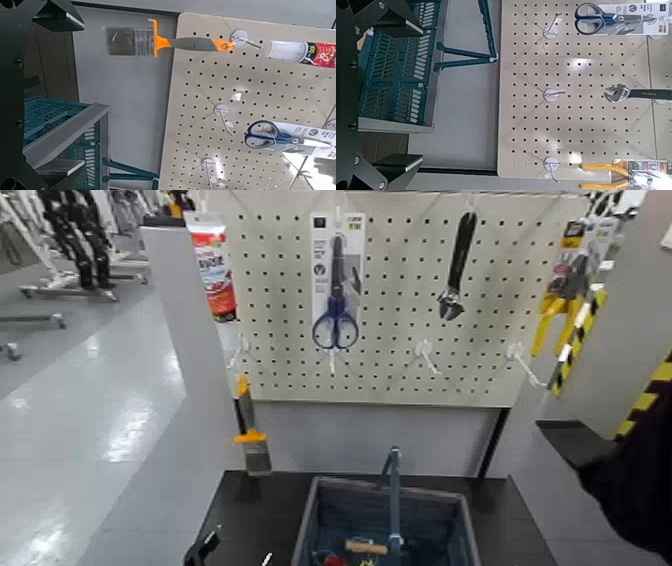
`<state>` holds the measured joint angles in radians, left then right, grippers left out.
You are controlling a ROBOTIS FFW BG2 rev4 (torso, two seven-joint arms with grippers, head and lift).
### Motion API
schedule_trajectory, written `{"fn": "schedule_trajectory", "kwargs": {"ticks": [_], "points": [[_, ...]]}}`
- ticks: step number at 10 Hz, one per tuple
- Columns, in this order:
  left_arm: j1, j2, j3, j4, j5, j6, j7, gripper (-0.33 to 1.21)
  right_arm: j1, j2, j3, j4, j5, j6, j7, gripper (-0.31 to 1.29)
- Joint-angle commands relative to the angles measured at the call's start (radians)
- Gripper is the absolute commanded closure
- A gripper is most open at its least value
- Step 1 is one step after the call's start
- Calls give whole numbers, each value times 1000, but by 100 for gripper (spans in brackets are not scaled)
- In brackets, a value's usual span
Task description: Put the black wrench into the crate.
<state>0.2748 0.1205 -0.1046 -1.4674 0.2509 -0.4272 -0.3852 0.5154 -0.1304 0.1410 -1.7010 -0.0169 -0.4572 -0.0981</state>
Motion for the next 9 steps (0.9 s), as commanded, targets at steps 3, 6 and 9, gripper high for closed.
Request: {"fn": "schedule_trajectory", "kwargs": {"ticks": [3, 6, 9], "points": [[1, -2, 3, -4, 2, 5, -4, 10, 5, -3, -12, -16, 2, 8, 14, 18], [1, -5, 5, -4, 2, 5, -6, 10, -9, -6, -46, -51, 2, 12, 32, 18], [1, -9, 2, -4, 4, 7, -7, 10, -69, -14, -97, -92, -57, 111, 81, 18]]}}
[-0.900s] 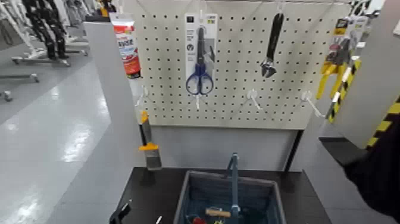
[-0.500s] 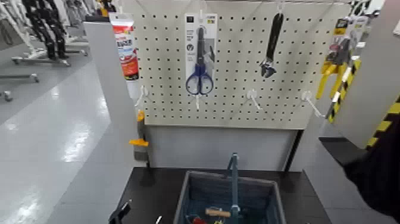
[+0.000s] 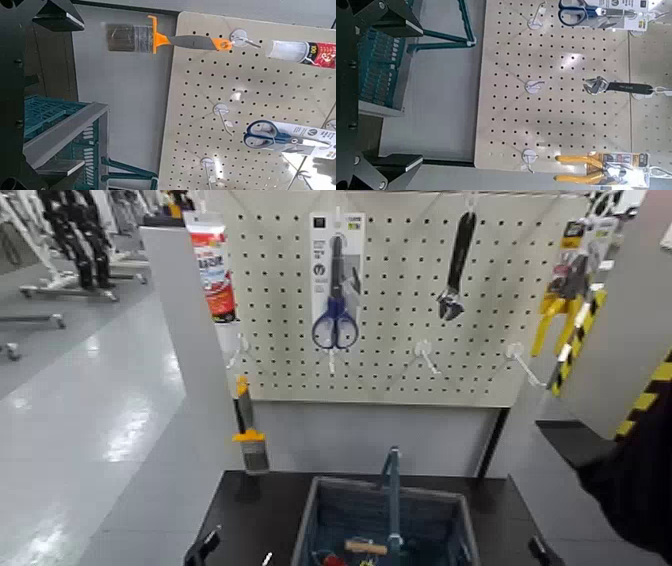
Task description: Put the black wrench into the crate.
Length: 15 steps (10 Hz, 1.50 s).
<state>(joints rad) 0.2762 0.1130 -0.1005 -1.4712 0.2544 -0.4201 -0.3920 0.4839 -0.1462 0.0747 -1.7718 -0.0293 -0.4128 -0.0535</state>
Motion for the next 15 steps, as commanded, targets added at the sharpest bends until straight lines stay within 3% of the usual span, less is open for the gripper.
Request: {"fn": "schedule_trajectory", "kwargs": {"ticks": [1, 3, 4, 7, 15], "points": [[-2, -3, -2, 0, 0, 0, -1, 10, -67, 4, -59, -43, -50, 120, 87, 18], [-2, -4, -2, 0, 2, 1, -1, 10, -133, 5, -85, -74, -107, 215, 136, 15], [-5, -4, -4, 0, 2, 3, -1, 10, -168, 5, -108, -95, -107, 281, 181, 13], [-11, -3, -8, 2, 5, 11, -2, 10, -281, 4, -131, -124, -112, 371, 242, 14], [-26, 5, -24, 5, 12, 21, -10, 10, -565, -27, -124, -72, -150, 436, 382, 16]]}}
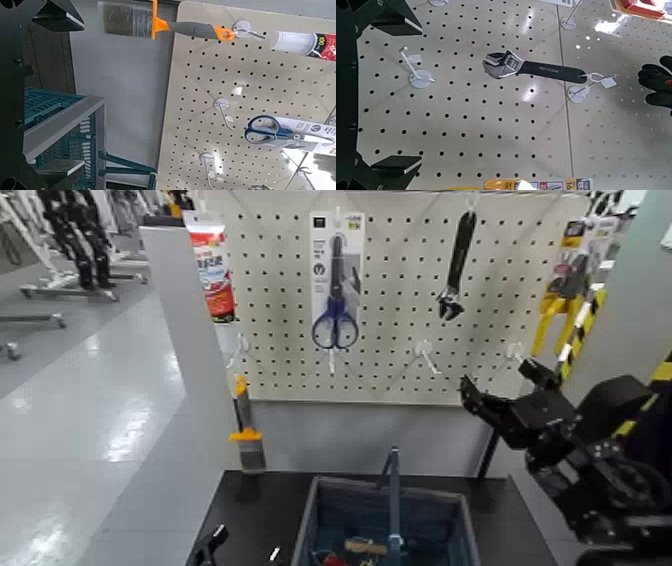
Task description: Put the black wrench into the crate.
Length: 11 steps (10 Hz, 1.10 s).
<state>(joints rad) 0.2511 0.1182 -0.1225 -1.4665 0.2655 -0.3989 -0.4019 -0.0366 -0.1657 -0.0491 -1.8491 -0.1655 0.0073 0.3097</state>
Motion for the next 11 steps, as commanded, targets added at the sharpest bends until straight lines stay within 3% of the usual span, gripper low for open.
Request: {"fn": "schedule_trajectory", "kwargs": {"ticks": [1, 3, 7, 11], "points": [[-4, 1, -3, 0, 1, 0, -2, 10, -80, -14, 0, 13, -39, 31, 42, 16], [-7, 3, -6, 0, 1, 0, -2, 10, -154, -23, -12, 37, -88, 79, 109, 16], [-13, 6, -13, 2, 3, 2, -2, 10, -284, -44, -11, 140, -256, 141, 239, 18], [-16, 8, -16, 2, 3, 2, -2, 10, -402, -55, 12, 245, -339, 187, 361, 20]]}}
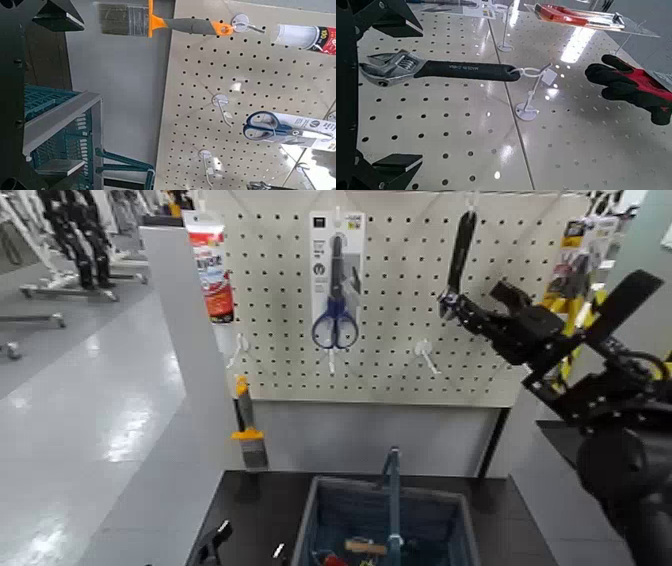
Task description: Put the black wrench into the crate.
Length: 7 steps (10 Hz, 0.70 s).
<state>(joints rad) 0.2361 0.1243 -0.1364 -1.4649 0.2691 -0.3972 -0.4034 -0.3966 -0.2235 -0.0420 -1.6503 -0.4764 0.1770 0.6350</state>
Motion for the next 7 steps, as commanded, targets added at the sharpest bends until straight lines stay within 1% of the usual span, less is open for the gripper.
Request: {"fn": "schedule_trajectory", "kwargs": {"ticks": [1, 3, 4, 5, 6, 7], "points": [[-1, 2, -2, 0, -1, 1, 0, 10, -62, 4, 11, 75, -50, 26, 57, 23], [-4, 2, -2, 0, 2, 1, 0, 10, -107, -5, 24, 107, -65, 73, 123, 23], [-4, 2, -3, 0, -1, 1, 0, 10, -128, -7, 31, 136, -88, 85, 158, 24], [-4, 2, -3, 0, -1, 1, -2, 10, -136, -8, 34, 144, -107, 96, 170, 30], [-4, 2, -3, 0, -1, 1, -2, 10, -140, -11, 39, 139, -107, 107, 172, 58], [-4, 2, -3, 0, -1, 1, 0, 10, -150, -13, 44, 138, -94, 124, 177, 96]]}}
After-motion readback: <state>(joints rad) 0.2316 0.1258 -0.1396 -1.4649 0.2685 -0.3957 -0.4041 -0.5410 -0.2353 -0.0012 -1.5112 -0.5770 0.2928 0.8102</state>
